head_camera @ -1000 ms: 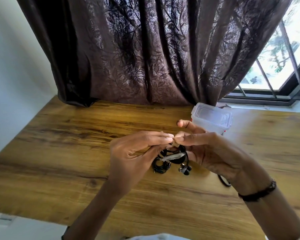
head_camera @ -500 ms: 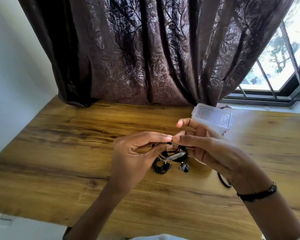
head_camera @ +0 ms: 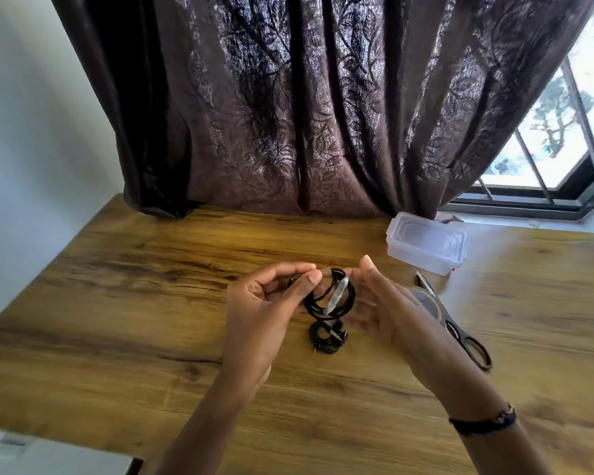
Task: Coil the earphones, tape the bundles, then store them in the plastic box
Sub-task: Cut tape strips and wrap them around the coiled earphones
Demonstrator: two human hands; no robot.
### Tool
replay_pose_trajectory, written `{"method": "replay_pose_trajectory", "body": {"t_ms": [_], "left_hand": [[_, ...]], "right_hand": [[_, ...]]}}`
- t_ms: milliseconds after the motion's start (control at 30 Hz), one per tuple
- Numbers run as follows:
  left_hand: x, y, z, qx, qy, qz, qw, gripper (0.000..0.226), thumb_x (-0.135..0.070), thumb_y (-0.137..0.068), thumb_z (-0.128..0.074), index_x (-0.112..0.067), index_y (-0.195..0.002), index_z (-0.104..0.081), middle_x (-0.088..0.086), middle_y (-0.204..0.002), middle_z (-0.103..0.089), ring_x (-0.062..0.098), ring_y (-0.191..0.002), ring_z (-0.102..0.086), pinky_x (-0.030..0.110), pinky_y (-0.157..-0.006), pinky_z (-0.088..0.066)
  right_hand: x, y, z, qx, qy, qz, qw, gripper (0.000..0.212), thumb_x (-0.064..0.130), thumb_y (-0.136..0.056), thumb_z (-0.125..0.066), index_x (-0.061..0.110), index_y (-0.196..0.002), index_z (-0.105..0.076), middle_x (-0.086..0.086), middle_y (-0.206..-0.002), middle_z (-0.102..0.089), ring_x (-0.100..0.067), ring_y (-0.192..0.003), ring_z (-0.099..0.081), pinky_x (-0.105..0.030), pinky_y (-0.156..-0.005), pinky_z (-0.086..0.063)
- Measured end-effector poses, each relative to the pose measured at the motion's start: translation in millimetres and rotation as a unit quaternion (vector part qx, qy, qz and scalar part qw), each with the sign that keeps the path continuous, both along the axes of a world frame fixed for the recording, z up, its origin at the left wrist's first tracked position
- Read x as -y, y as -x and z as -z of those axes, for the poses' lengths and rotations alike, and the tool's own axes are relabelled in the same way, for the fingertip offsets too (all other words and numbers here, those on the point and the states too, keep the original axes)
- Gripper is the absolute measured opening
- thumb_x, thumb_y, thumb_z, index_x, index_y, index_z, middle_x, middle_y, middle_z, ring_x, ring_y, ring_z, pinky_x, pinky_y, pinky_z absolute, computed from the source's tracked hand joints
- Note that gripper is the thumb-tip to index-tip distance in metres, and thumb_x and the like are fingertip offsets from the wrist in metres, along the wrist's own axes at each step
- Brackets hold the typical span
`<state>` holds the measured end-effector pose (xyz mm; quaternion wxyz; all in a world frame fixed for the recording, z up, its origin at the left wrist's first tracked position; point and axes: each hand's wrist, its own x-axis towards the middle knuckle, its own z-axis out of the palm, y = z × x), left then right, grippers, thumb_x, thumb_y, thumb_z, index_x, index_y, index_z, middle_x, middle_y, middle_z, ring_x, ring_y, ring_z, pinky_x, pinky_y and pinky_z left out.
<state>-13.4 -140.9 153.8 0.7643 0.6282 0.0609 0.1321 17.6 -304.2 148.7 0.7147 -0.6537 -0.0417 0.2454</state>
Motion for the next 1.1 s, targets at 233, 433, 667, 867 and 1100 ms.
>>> {"method": "replay_pose_trajectory", "body": {"t_ms": [233,433,667,867,1100], "left_hand": [[-16,-3,9,-0.019,-0.003,-0.060,0.998,0.016,-0.006,-0.076,-0.072,-0.006,-0.092,-0.071,0.007,-0.084,-0.076,0.018,-0.080,-0.073,0.020,-0.063,-0.056],[-38,-3,15,-0.050,-0.021,-0.052,0.997,0.022,-0.016,-0.070,-0.075,-0.009,-0.090,-0.072,0.008,-0.085,-0.075,0.023,-0.082,-0.073,0.033,-0.074,-0.060],[-49,1,22,-0.016,-0.152,-0.100,0.983,0.009,-0.013,-0.077,-0.077,-0.013,-0.083,-0.070,0.000,-0.077,-0.073,0.015,-0.074,-0.071,0.026,-0.065,-0.057],[-46,4,22,-0.006,-0.159,-0.117,0.980,0.012,-0.013,-0.079,-0.076,-0.020,-0.077,-0.067,-0.005,-0.073,-0.071,0.012,-0.070,-0.069,0.028,-0.064,-0.056],[-46,16,18,-0.003,-0.138,-0.095,0.986,0.008,-0.019,-0.080,-0.075,-0.017,-0.080,-0.067,0.000,-0.076,-0.070,0.019,-0.076,-0.069,0.042,-0.069,-0.058]], "right_hand": [[-24,7,19,-0.135,-0.107,-0.004,0.985,0.054,0.053,-0.093,-0.036,0.011,-0.114,-0.065,-0.009,-0.100,-0.073,-0.022,-0.097,-0.069,-0.045,-0.099,-0.046],[-32,6,20,-0.088,-0.066,0.053,0.993,0.022,0.024,-0.089,-0.058,0.021,-0.104,-0.074,-0.004,-0.090,-0.069,-0.014,-0.087,-0.066,-0.031,-0.088,-0.050],[-42,7,5,-0.066,-0.118,0.102,0.986,0.018,0.015,-0.088,-0.060,0.007,-0.102,-0.069,-0.012,-0.097,-0.073,-0.016,-0.087,-0.070,-0.041,-0.091,-0.055],[-66,19,-11,-0.040,-0.173,0.108,0.978,0.025,0.005,-0.089,-0.056,0.000,-0.111,-0.067,-0.016,-0.107,-0.073,-0.022,-0.102,-0.070,-0.028,-0.084,-0.058],[-92,29,0,0.099,-0.125,0.239,0.958,0.015,0.000,-0.078,-0.072,0.005,-0.092,-0.072,-0.012,-0.089,-0.076,-0.021,-0.086,-0.073,-0.023,-0.071,-0.057]]}}
